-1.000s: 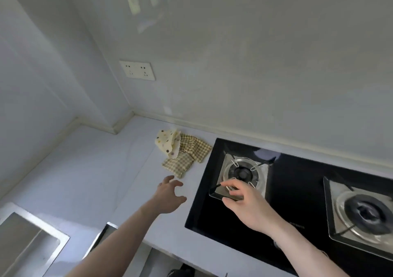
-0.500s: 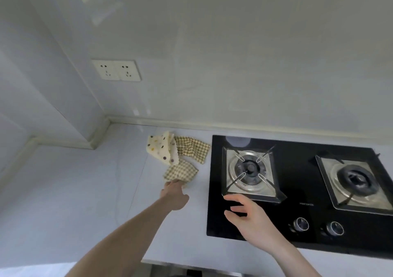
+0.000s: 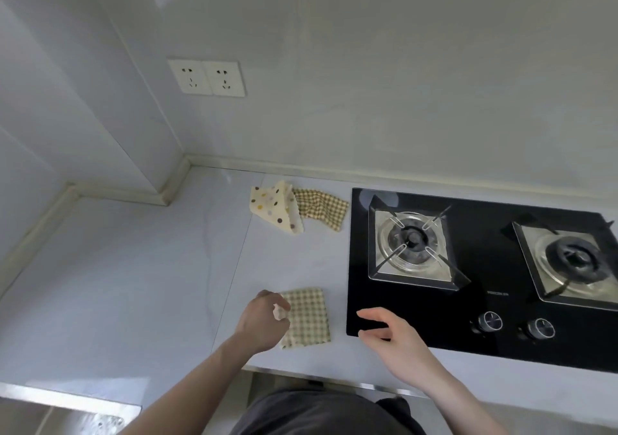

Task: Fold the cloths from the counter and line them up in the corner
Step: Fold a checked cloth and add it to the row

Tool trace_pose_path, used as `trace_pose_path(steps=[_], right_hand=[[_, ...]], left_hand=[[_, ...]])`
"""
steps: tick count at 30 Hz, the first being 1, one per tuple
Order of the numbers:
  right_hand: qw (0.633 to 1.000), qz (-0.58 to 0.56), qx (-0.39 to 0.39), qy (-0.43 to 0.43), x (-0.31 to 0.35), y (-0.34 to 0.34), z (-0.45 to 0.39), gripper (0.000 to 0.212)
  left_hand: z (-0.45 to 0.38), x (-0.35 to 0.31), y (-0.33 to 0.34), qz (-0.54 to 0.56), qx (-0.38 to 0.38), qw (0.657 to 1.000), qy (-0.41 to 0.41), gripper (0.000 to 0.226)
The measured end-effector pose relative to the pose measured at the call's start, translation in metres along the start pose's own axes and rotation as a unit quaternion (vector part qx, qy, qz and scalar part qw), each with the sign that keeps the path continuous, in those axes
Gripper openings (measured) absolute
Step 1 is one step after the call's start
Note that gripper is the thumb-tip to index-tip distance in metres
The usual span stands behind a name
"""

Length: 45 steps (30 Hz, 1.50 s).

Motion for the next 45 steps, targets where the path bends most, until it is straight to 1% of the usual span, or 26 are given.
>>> trace_pose_path(steps=[2, 3, 5, 6, 8, 11, 12, 15, 18, 20, 22, 24, 26, 28, 30, 31, 32, 33, 35, 36, 37, 39, 41, 45], right_hand=[[1.0, -0.003, 0.0, 0.002, -0.003, 0.003, 0.003, 0.03], [1.0, -0.003, 0.0, 0.002, -0.004, 0.004, 0.005, 0.03], [1.0, -0.009, -0.002, 0.002, -0.005, 0.004, 0.009, 0.03], [1.0, -0.013, -0.003, 0.002, -0.006, 0.004, 0.011, 0.03], [1.0, -0.023, -0.008, 0.0, -0.007, 0.003, 0.016, 0.03], [0.999, -0.036, -0.021, 0.002, -0.011, -0.004, 0.025, 0.03], [0.999, -0.039, -0.026, 0.002, -0.012, -0.006, 0.027, 0.031], [0.998, -0.056, -0.04, -0.001, -0.017, -0.013, 0.034, 0.032], [0.995, -0.082, -0.063, -0.014, -0.015, -0.02, 0.036, 0.032], [0.993, -0.094, -0.072, -0.026, -0.01, -0.022, 0.033, 0.031], [0.991, -0.116, -0.067, -0.032, -0.002, -0.018, 0.027, 0.029], [0.985, -0.163, -0.05, -0.031, 0.01, -0.009, 0.022, 0.025], [0.972, -0.234, -0.027, -0.023, 0.022, 0.002, 0.02, 0.023], [0.959, -0.282, -0.022, -0.021, 0.028, 0.007, 0.018, 0.02], [0.958, -0.282, -0.038, -0.033, 0.031, 0.005, 0.016, 0.015], [0.959, -0.276, -0.045, -0.04, 0.032, 0.004, 0.016, 0.014], [0.961, -0.268, -0.05, -0.047, 0.033, 0.004, 0.016, 0.015], [0.962, -0.264, -0.054, -0.054, 0.036, 0.004, 0.016, 0.016], [0.962, -0.256, -0.061, -0.07, 0.042, 0.005, 0.017, 0.016], [0.965, -0.243, -0.065, -0.08, 0.045, 0.005, 0.018, 0.016], [0.968, -0.226, -0.068, -0.089, 0.049, 0.006, 0.019, 0.015], [0.973, -0.201, -0.066, -0.097, 0.053, 0.01, 0.019, 0.012], [0.974, -0.196, -0.064, -0.097, 0.055, 0.012, 0.019, 0.009], [0.976, -0.171, -0.088, -0.103, 0.057, 0.007, 0.018, 0.004]], left_hand=[[-0.01, -0.003, -0.002, -0.013, -0.018, 1.0, 0.002, 0.038], [-0.016, -0.006, -0.001, -0.031, -0.014, 0.999, 0.006, 0.046], [-0.026, -0.009, 0.006, -0.068, 0.014, 0.998, 0.006, 0.055], [-0.03, -0.01, 0.01, -0.083, 0.032, 0.996, 0.003, 0.055], [-0.034, -0.01, 0.014, -0.1, 0.039, 0.994, -0.004, 0.043], [-0.032, -0.016, 0.008, -0.087, 0.004, 0.996, 0.003, 0.017], [-0.028, -0.021, 0.003, -0.072, -0.006, 0.997, 0.013, 0.013], [-0.01, -0.044, -0.019, 0.031, -0.03, 0.997, 0.06, 0.013], [0.018, -0.078, -0.053, 0.134, -0.043, 0.983, 0.114, 0.019], [0.035, -0.101, -0.078, 0.181, -0.046, 0.971, 0.15, 0.022], [0.049, -0.122, -0.096, 0.219, -0.027, 0.958, 0.186, 0.023], [0.06, -0.14, -0.104, 0.245, 0.012, 0.945, 0.215, 0.024], [0.072, -0.153, -0.105, 0.254, 0.053, 0.937, 0.236, 0.026], [0.083, -0.161, -0.104, 0.254, 0.091, 0.928, 0.257, 0.023], [0.093, -0.165, -0.103, 0.282, 0.131, 0.911, 0.27, 0.024], [0.096, -0.164, -0.102, 0.3, 0.144, 0.905, 0.264, 0.025], [0.095, -0.161, -0.101, 0.314, 0.14, 0.905, 0.252, 0.023], [0.092, -0.155, -0.1, 0.321, 0.12, 0.91, 0.232, 0.018], [0.083, -0.139, -0.1, 0.307, 0.055, 0.932, 0.184, 0.011], [0.08, -0.133, -0.099, 0.295, 0.034, 0.94, 0.168, 0.017], [0.078, -0.13, -0.097, 0.284, 0.03, 0.944, 0.164, 0.027], [0.078, -0.131, -0.089, 0.272, 0.059, 0.944, 0.177, 0.039], [0.078, -0.136, -0.084, 0.258, 0.071, 0.944, 0.193, 0.035], [0.077, -0.142, -0.087, 0.235, 0.011, 0.953, 0.191, 0.017]])
Point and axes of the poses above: each hand's wrist, its own z-axis away from the middle knuckle, its own y-axis out of the palm, x = y × z, the point moved 9 cm from there along -z, towards the middle knuckle, and after that the axes turned 15 degrees about -z, right-handed, at the moved point
